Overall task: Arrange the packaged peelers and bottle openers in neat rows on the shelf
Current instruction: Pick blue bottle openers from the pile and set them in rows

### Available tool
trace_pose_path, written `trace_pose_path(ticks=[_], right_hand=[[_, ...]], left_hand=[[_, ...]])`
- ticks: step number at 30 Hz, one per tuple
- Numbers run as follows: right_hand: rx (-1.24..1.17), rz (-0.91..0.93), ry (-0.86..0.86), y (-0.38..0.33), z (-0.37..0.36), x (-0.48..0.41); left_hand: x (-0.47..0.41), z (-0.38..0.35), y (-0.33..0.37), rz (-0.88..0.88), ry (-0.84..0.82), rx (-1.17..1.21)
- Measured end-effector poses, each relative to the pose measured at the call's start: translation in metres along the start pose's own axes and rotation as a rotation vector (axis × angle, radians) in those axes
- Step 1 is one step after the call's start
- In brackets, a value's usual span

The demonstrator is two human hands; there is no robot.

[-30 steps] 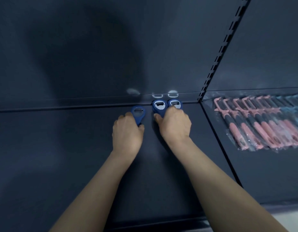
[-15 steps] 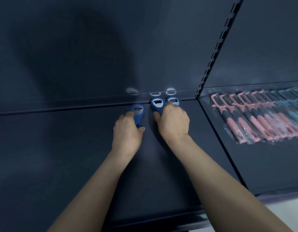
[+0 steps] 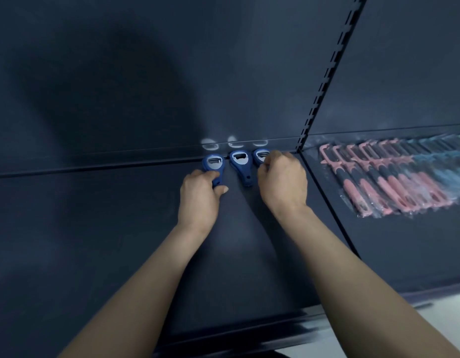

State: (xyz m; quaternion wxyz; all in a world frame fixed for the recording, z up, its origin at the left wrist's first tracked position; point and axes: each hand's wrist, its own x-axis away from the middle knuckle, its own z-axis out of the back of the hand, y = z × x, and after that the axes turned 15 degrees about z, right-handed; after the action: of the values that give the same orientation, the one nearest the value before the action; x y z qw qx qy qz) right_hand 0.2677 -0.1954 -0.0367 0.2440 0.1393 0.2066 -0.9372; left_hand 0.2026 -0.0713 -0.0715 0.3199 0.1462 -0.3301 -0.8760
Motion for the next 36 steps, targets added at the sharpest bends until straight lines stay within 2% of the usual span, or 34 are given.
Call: trace_pose_path(ticks=[5,13,32,36], right_hand=[[-0.054,-0.059,0.008,0.016,0.002,0.003],[-0.14,-0.055,-0.177,0.028,-0.006,0.01],[-0.245,0.001,-0.132,0.032,-0.009,0.009],[-0.236,0.048,-0.064,0.032,-0.001,0.01]], left_hand=[[-0.003,-0.005,0.001,-0.018,-0.015,-0.009],[-0.001,-0.008,0.001,-0.027,0.0,-0.009],[0.001,-0.007,0.003,0.001,0.017,-0.076],[0.004,0.001,0.004,0.025,-0.013,-0.019]])
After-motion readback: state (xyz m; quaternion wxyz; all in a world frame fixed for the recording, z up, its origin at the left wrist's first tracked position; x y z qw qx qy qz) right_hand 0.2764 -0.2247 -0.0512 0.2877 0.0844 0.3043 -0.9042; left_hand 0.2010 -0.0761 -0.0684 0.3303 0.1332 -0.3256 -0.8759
